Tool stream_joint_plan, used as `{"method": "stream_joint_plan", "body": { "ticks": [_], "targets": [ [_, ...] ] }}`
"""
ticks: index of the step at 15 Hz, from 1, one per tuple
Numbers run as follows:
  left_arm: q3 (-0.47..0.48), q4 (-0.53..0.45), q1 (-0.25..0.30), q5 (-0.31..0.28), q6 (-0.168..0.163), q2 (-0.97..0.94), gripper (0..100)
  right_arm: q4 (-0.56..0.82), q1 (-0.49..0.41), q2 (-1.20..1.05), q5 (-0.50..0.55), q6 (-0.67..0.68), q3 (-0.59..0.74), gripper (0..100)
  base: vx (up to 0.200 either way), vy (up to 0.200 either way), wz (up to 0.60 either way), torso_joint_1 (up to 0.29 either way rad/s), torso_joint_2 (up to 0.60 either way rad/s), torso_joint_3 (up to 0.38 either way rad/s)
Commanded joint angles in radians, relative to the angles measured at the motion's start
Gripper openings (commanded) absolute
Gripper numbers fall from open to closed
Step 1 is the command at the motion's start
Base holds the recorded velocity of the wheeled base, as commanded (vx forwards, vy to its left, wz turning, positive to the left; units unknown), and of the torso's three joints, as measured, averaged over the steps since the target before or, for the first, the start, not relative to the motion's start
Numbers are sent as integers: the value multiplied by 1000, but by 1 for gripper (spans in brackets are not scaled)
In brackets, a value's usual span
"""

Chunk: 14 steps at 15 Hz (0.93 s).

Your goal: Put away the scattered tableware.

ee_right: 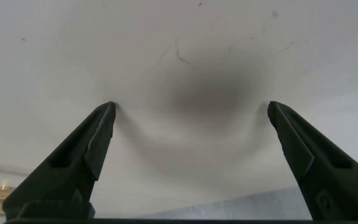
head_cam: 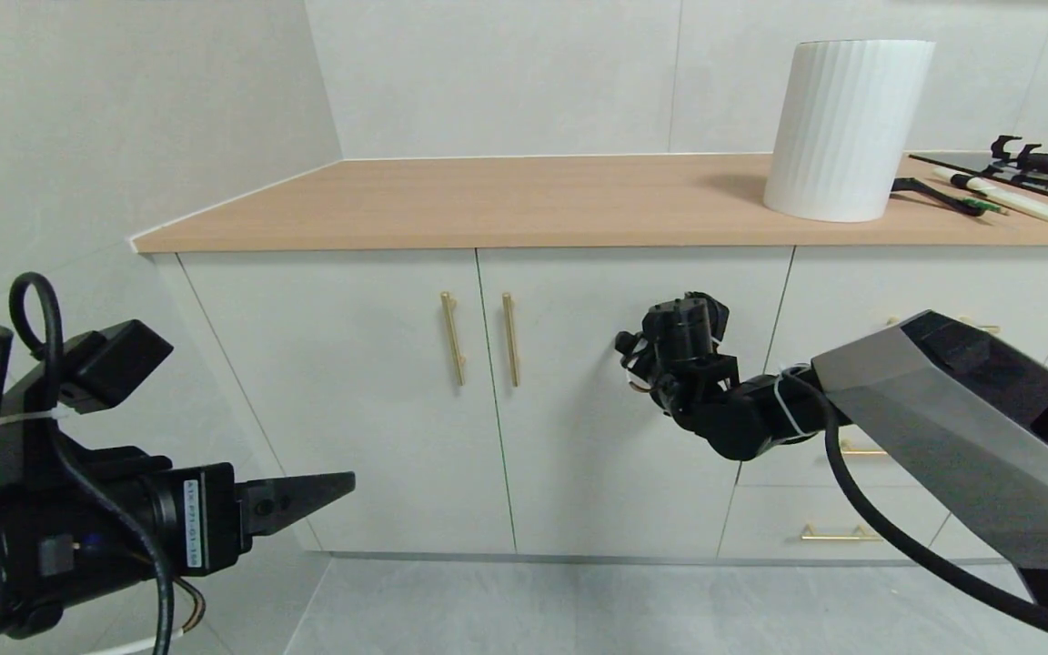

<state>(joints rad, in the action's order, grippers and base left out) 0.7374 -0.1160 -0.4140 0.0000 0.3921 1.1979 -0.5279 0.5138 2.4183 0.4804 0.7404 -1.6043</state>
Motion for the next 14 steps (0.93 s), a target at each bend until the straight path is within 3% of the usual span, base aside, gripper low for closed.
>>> {"method": "stream_joint_plan", "body": {
  "ticks": [1,6,9,11,14],
  "targets": [
    [0,-1,0,0,1,2,100,5,9,-47,-2,-1,43,100,0,0,0,0,0,0],
    [-1,1,0,-2,1,-6,100,8,75,-384,-160,-15,346,100,0,0,0,0,0,0],
    [-6,1,3,0,-4,-64,100,0,106,-657,-146,-174,567,100,0,0,0,0,0,0],
    [-36,1,15,18,-29,-136,100,0,107,-848,-121,-253,707,100,0,0,0,0,0,0],
    [-178,1,72,49,-104,-383,100,12,101,-1211,-92,-294,1024,100,0,0,0,0,0,0]
  ]
}}
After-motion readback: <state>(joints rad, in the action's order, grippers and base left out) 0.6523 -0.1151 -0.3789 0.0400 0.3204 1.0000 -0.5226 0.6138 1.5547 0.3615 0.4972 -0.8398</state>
